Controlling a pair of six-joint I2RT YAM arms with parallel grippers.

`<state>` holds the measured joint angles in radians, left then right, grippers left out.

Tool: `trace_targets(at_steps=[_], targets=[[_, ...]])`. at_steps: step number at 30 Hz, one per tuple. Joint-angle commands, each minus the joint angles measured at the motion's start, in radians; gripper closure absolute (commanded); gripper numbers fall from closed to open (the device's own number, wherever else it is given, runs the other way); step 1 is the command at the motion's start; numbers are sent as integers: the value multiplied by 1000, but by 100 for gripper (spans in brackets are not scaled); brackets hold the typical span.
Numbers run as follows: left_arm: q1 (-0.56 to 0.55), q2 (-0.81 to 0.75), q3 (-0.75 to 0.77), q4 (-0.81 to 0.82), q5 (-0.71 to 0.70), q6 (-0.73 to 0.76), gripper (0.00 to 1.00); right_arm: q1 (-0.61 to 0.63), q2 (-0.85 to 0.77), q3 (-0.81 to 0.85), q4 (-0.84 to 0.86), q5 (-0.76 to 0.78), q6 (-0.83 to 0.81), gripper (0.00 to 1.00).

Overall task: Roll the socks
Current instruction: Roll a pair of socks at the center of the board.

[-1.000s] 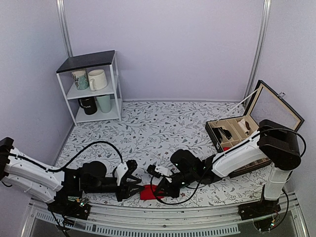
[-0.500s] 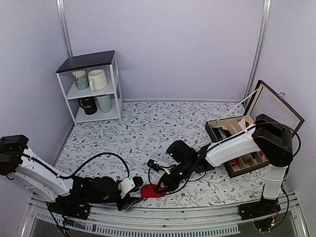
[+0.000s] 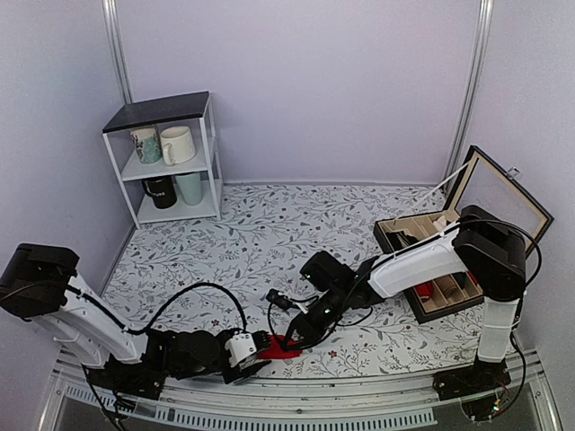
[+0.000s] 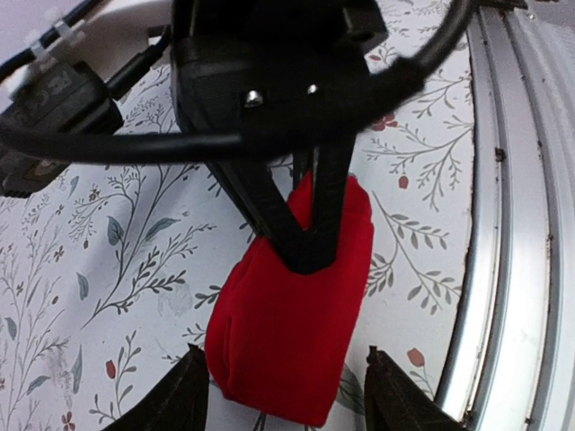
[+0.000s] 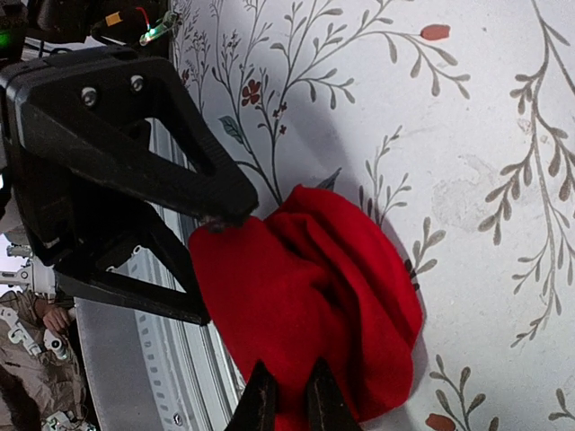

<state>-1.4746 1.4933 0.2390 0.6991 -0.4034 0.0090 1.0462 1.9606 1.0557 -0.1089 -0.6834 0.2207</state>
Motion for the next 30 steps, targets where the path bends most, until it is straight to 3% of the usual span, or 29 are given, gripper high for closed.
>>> trace_targets(at_steps=[1,7,11,15,18,20,26,30], targets=[[-16,63,29,83,-1,46,41,-6,102,-56,-255,114,-4,97],[-14,119,29,147,-4,45,42,-7,105,-51,-264,106,-9,97],[-10,143,33,171,18,47,49,-7,111,-49,-264,101,-9,97],[-10,157,46,161,37,47,74,-6,116,-49,-263,100,-8,97],[-7,160,51,151,55,44,83,-7,119,-45,-264,99,-8,97],[1,165,58,139,75,36,100,-8,122,-44,-264,98,-9,96],[58,166,68,65,164,-38,100,-7,102,-43,-249,110,-13,92],[118,137,39,25,235,-120,100,-7,49,-53,-182,173,-25,76]])
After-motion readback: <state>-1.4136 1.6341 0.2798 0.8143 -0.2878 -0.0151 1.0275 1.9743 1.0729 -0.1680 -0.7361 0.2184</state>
